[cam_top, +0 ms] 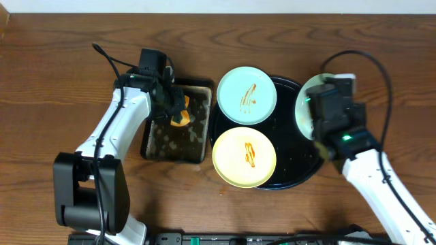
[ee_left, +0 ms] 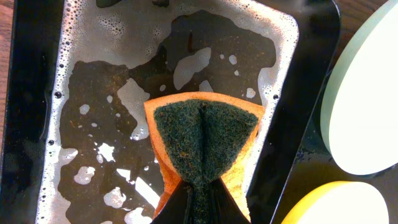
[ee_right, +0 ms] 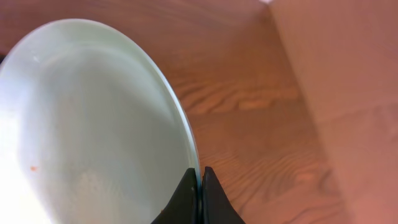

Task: Clean dirty plates on tray and stack at the side
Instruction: 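Lift the pale green plate with the right gripper and set it right of the tray, then move the right gripper to the yellow plate rim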

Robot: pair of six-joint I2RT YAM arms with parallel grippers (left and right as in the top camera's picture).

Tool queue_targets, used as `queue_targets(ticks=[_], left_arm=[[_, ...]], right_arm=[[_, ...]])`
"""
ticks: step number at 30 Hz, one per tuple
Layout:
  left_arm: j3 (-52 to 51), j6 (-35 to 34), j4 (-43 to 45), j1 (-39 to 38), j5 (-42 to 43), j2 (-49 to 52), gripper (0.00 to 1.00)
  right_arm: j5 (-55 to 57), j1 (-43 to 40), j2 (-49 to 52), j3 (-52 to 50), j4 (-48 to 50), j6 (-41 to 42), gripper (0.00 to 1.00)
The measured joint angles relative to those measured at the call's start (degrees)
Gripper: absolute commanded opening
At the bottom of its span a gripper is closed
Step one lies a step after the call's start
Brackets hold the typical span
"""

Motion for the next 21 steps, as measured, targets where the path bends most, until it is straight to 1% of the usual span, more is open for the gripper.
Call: queue_targets(ticks=[6,11,16,21], left_arm=[[0.0,0.0,0.0,0.0,0.1,0.0,0.08],[0.0,0.0,0.0,0.0,0.1,0.0,0.07],[0.0,0.0,-0.2,0.0,0.1,0.0,0.07],[0.0,0.0,-0.3,0.0,0.1,0.0,0.07]], right_arm=[[-11.8,-15.8,0.0,0.0,1.6,3.3,0.01],[-19.0,-29.6,0.4,0.0,0.4,8.8,0.01],[-24.3,-39.4,4.0,0.1,0.5,12.8,0.01],[-29.4,-45.3,10.2,0.1,2.1,14.4,0.01]])
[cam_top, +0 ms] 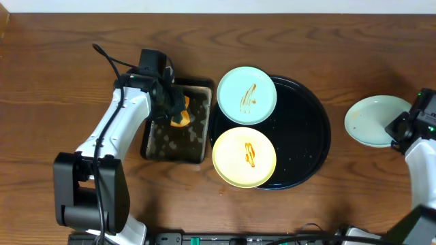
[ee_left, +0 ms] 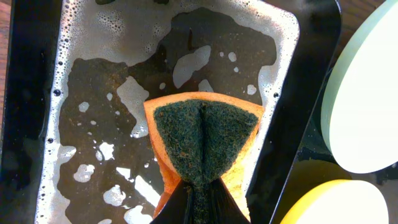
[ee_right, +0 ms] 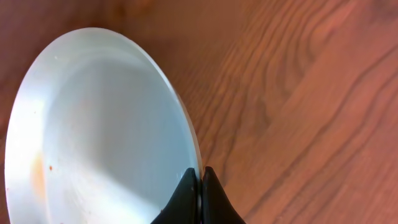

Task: Clean dirty plates on tray and stack at the side
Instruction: 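Move the right gripper to the yellow plate rim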

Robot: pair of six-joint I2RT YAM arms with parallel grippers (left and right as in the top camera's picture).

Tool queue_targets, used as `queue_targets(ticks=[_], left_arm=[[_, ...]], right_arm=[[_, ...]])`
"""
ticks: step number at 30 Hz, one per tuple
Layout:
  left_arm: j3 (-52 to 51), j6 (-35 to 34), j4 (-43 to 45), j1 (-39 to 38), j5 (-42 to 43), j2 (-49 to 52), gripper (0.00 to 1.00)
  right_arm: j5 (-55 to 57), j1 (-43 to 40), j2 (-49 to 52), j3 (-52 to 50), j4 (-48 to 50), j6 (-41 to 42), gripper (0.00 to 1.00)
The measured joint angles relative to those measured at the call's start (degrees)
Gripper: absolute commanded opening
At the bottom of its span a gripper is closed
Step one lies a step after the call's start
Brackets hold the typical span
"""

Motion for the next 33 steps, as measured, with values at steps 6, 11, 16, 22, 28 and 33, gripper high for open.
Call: queue_targets(ticks=[6,11,16,22,28,33], left_arm=[[0.0,0.0,0.0,0.0,0.0,0.0,0.07],[0.0,0.0,0.0,0.0,0.0,0.0,0.07],[0.0,0.0,0.0,0.0,0.0,0.0,0.07],[0.0,0.2,0.0,-0.8,0.0,0.0,0.07],[0.0,1.9,0.0,-4.0,0.0,0.0,0.08],[0.0,2.8,0.0,-6.5,0.0,0.0,0.07]], right_arm=[[-4.8,-2.4,2.6,0.0,0.5,1.0,0.59],[-16.0,-2.4,0.5,0.0,1.2,-2.2,0.59],[-30.9,0.2,-5.4,0.2,-4.7,-7.2,0.60],[-40.5,12.9,-6.3,0.3,-14.4,-11.4,0.64],[-43.7,27.5,-3.3,-2.5,-15.2,-12.3,0.52],[-44.5,36.6,1.3,-6.6,-14.4,-10.9,0.44]])
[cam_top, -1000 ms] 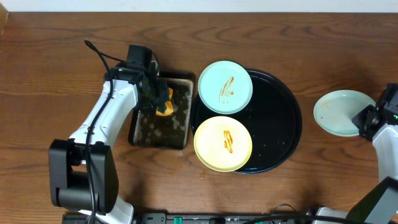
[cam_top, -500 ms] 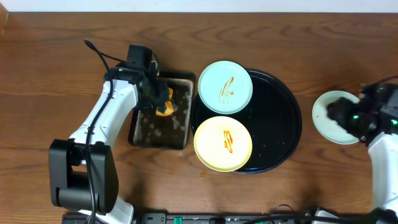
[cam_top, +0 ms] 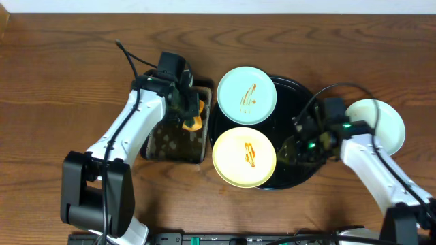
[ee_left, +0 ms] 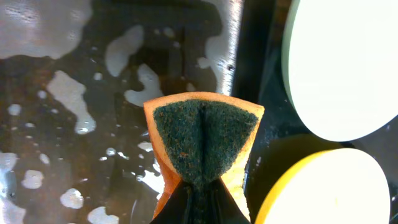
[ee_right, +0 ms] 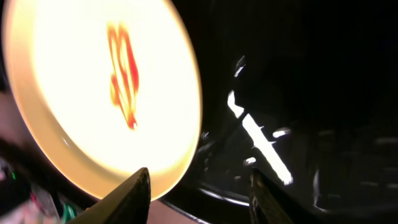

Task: Clean dirty plates on tray and stack at the side
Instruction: 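Move the right gripper to the yellow plate rim, then scrub the yellow plate with the sponge in the left gripper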

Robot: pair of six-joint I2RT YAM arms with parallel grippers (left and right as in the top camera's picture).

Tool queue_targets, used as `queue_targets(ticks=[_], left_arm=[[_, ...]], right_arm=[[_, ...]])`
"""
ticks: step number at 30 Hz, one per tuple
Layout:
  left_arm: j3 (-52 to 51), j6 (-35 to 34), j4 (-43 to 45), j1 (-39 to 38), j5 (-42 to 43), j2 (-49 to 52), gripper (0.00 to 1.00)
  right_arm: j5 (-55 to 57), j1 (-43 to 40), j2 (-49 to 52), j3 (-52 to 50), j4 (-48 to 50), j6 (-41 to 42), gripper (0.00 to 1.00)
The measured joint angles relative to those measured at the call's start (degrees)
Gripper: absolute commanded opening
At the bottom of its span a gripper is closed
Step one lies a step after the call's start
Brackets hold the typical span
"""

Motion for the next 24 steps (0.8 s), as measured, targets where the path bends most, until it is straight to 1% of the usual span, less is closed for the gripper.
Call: queue_targets(ticks=[1,2,4,5,9,12,17,24], left_arm=[[0.0,0.0,0.0,-0.4,0.0,0.0,0.07],[0.0,0.0,0.0,-0.6,0.0,0.0,0.07],[0.0,0.0,0.0,-1.2,0.0,0.0,0.07],[0.0,0.0,0.0,-1.5,0.0,0.0,0.08],[0.0,0.0,0.0,-2.8,0.0,0.0,0.07],[0.0,0.0,0.0,-4.3,0.0,0.0,0.07],[0.0,0.0,0.6,-7.6,0.5,0.0,0.07],[0.0,-0.2,3.7,-14.9,5.3,0.0,0.07]], right_arm=[[-0.2,1.5,0.9,-0.7,0.9,0.7,0.40],[-0.2,2.5,1.7,-1.1,1.4,1.0,0.37],[-0.3,4.7,3.5,-1.5,2.6,2.0,0.36],[-0.3,5.4,4.2,-1.6,2.9,2.3,0.34],[0.7,7.0,6.2,-1.7,4.7,4.8,0.14],[1.1,7.0,8.0,-1.7,6.0,6.6,0.04],[2.2,7.1,8.9,-1.7,6.8,8.2,0.01],[3.4,6.9,8.7,-1.6,6.4,8.7,0.01]])
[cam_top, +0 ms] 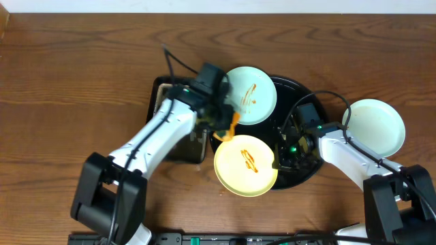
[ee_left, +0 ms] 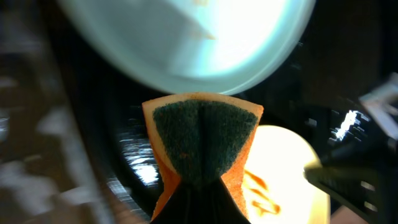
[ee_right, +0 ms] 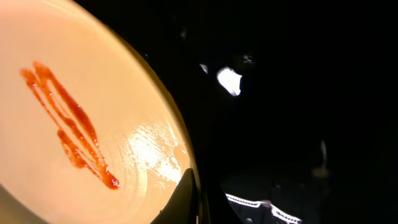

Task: Clean dirty plates on tray and stack at the side
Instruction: 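Scrub the yellow plate with the sponge in the left gripper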

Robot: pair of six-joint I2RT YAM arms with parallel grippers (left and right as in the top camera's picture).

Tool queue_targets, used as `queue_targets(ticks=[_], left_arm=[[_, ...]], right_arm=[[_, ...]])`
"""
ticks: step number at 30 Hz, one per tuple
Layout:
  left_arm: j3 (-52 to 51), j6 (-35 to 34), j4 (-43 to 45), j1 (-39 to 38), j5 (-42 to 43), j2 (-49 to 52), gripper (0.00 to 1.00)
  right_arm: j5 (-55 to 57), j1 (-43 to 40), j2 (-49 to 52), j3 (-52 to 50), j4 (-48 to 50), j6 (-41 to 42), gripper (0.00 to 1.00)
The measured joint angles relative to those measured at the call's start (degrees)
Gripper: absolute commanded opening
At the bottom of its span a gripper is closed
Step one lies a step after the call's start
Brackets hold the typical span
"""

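My left gripper (ee_left: 200, 190) is shut on an orange sponge with a dark green scouring face (ee_left: 202, 140). The sponge (cam_top: 229, 126) hangs over the black round tray (cam_top: 310, 112), between the pale blue plate (cam_top: 246, 95) and the yellow plate (cam_top: 245, 165). Both plates carry red sauce streaks. My right gripper (ee_right: 198, 193) is shut on the yellow plate's (ee_right: 74, 124) right rim (cam_top: 276, 160). A clean pale green plate (cam_top: 375, 127) lies on the table to the right of the tray.
The black rectangular tray of soapy water (cam_top: 160, 102) sits left of the round tray, mostly hidden under my left arm. The round tray's right half (ee_right: 298, 93) is wet and bare. Wooden table (cam_top: 68, 82) all around.
My left gripper has carried the sponge from the soapy tray's right edge to over the round tray, between the two plates. The right gripper, open beside the yellow plate before, is now shut on its rim.
The right gripper held the pale green plate above the round tray's right side, then at the table's right. Later that plate lay on the table and the gripper was open by the yellow plate, which it now grips. The sponge stayed over the soapy tray, then came across.
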Motion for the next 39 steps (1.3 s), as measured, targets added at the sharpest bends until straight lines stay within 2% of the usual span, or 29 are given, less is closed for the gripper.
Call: queue_targets(ticks=[8,17,23,29,39], left_arm=[[0.0,-2.1,3.3,-9.5,0.8,0.0,0.08],[0.0,-12.9,7.8,-16.3,-1.5,0.7,0.07],[0.0,-20.6,12.3,-18.6,-1.6,5.3,0.07],[0.0,-25.4,15.5,-20.0,-1.6,9.4,0.07],[0.0,-28.2,16.9,-20.4,-1.6,13.7,0.07]], right_arm=[[8.9,-0.9,-1.1,2.8,-3.0,0.0,0.01],[14.9,-2.0,-1.1,4.2,-3.1,0.2,0.01],[15.4,-2.0,-1.1,4.2,-3.8,0.2,0.01],[15.5,-2.0,-1.1,4.2,-4.0,0.2,0.01],[16.0,-2.0,-1.1,4.2,-4.2,0.2,0.01]])
